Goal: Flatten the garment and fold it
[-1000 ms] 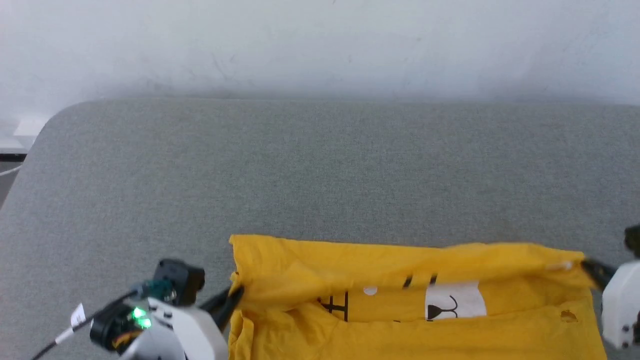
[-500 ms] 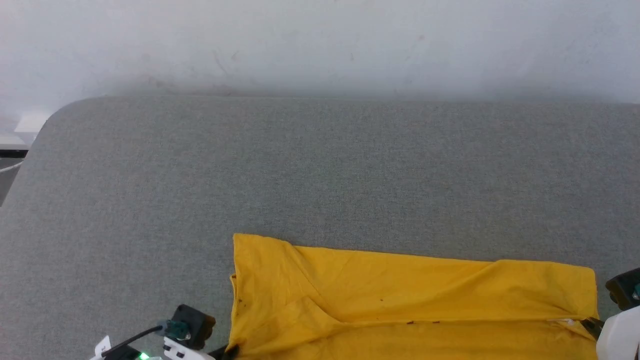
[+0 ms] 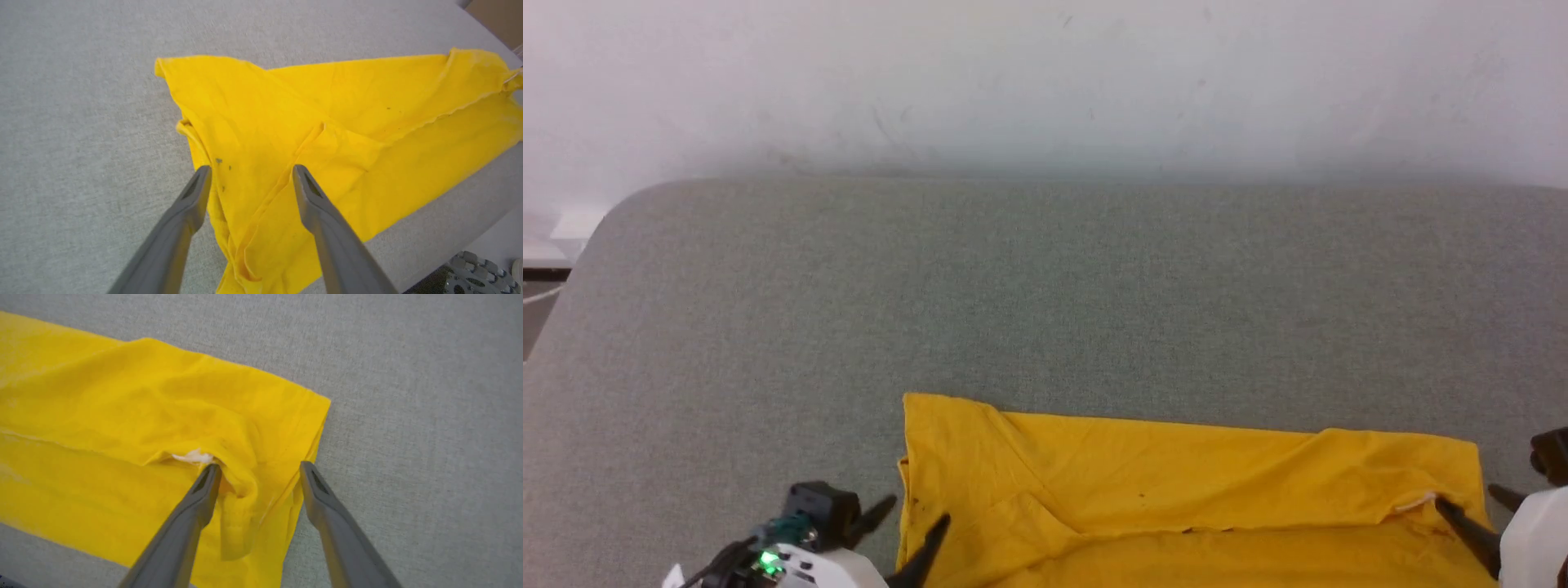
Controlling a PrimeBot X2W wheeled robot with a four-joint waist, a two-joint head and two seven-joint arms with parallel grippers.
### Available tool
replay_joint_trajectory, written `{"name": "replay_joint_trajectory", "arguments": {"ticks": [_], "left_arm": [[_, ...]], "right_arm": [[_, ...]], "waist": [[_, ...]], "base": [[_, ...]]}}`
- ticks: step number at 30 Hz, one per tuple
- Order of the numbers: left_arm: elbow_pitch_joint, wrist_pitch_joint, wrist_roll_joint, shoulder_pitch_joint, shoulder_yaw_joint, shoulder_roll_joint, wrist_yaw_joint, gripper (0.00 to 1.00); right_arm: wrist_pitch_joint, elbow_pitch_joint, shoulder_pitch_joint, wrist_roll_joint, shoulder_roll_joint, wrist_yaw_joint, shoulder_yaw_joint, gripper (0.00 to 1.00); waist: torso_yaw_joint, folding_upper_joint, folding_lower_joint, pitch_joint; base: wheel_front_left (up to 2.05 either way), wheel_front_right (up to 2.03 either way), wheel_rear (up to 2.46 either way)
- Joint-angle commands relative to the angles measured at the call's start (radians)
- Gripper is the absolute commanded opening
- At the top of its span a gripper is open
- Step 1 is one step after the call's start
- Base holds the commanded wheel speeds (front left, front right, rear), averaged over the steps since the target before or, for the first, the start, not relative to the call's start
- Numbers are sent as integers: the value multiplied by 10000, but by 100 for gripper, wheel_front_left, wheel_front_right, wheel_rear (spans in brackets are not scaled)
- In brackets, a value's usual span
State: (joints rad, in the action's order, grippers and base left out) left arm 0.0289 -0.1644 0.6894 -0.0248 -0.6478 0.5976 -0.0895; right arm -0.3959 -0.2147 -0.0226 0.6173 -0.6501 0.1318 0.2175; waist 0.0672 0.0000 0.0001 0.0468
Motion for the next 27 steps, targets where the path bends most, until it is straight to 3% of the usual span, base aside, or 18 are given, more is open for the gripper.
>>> {"name": "replay_joint_trajectory", "arguments": {"ticks": [1,7,10,15,20,22,27], "left_arm": [[-37,500,28,-93,255,-74,-81,100],[-111,2713,-350,61,1127,-440,-711,100],[-52,3825,-154,385,1763,-1022,-1177,100],[153,4245,-577,862,2681,-1762,-1485,100],[432,4258,-1904,1360,3765,-2564,-1390,100],[670,4259,-2177,1488,4305,-3152,-1323,100],[754,4260,-3219,1774,5073,-3859,-725,100]], "right_arm": [[102,180,145,155,89,-11,-229,100],[247,840,-163,280,685,-11,-1412,100],[250,1035,-506,143,1302,-11,-2181,100],[-18,1160,-1204,-442,2588,-11,-3456,100],[-488,1028,-1572,-1125,3915,-11,-4498,100],[-502,835,-1562,-1469,4312,-11,-4956,100],[-487,198,-1207,-2135,4986,-11,-5863,100]], "waist": [[-85,0,-1,-322],[-71,0,-1,-665],[-32,0,-1,-759],[78,0,-1,-837],[159,0,-1,-826],[203,0,-1,-776],[315,0,-1,-564]], "base": [[0,0,0],[0,0,0],[0,0,0],[0,0,0],[0,0,0],[0,0,0],[0,0,0]]}}
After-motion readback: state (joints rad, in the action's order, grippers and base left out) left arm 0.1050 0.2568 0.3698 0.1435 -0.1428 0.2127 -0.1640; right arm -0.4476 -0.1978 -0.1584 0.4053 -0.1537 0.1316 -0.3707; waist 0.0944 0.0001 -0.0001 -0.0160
